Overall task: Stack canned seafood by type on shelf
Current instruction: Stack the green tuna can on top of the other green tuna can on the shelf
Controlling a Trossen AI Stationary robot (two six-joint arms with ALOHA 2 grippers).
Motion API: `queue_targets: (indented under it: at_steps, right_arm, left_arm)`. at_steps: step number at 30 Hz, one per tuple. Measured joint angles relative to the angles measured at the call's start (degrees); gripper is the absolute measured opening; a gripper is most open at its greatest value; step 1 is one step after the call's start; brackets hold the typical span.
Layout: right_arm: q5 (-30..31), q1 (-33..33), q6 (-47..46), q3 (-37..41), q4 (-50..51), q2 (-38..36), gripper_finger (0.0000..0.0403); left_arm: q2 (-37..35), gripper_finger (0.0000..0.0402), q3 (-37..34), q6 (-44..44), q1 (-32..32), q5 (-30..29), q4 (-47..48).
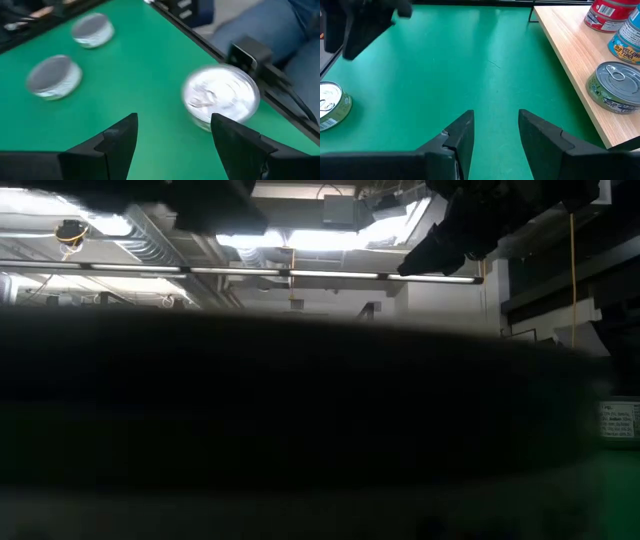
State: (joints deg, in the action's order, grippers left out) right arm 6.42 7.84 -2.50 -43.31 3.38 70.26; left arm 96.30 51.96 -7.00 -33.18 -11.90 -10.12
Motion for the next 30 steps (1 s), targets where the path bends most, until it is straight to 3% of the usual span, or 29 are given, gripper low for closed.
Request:
queue_targets:
  at_steps: [7, 21, 30]
  right_arm:
    - [0.0, 0.0, 0.0, 0.0, 0.33, 0.0, 0.0152]
    - [0.0, 0.01, 0.0, 0.0, 1.46, 0.0, 0.0152]
    - [0.0, 0.02, 0.0, 0.0, 1.5, 0.01, 0.0152]
  left_arm:
    - [5.91, 0.0246, 0.24, -6.11, -3.91, -0.03, -0.07]
    - [8.58, 0.0246, 0.28, -42.81, -1.51, -1.41, -0.14]
    - [8.56, 0.0246, 0.31, -41.87, -0.36, 5.51, -7.02]
